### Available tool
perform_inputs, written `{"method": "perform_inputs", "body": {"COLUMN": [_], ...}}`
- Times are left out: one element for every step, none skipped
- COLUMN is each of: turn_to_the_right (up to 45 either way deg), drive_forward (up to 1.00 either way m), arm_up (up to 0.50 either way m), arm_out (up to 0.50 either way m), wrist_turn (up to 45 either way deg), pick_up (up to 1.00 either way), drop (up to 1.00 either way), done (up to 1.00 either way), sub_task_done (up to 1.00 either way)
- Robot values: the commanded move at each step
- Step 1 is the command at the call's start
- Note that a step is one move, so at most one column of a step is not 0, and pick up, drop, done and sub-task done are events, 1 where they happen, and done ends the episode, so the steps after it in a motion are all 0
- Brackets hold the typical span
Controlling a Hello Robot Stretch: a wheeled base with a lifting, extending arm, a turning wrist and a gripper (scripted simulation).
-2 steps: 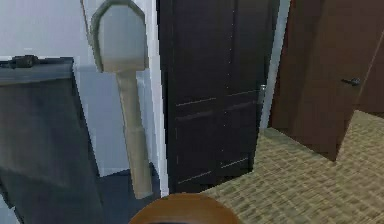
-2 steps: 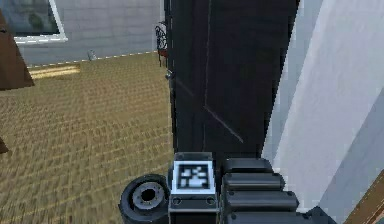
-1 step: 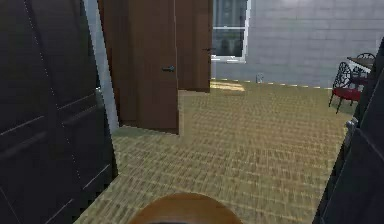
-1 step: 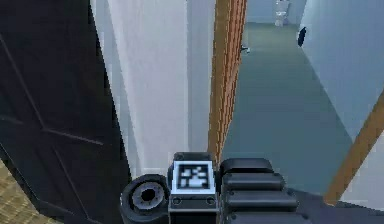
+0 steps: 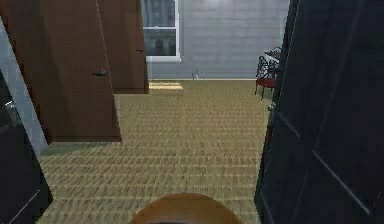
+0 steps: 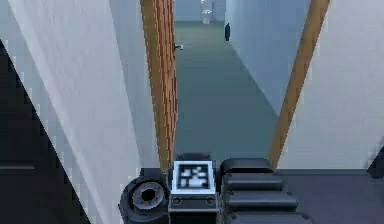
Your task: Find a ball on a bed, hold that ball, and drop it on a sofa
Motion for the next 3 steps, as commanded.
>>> {"method": "perform_inputs", "body": {"turn_to_the_right": [0.0,3.0,-45.0], "drive_forward": [1.00,0.00,0.00], "arm_up": [0.00,0.00,0.00], "arm_out": [0.00,0.00,0.00], "wrist_turn": [0.0,0.0,0.0], "pick_up": [0.00,0.00,0.00], "drop": [0.00,0.00,0.00], "done": [0.00,0.00,0.00], "sub_task_done": [0.00,0.00,0.00]}}
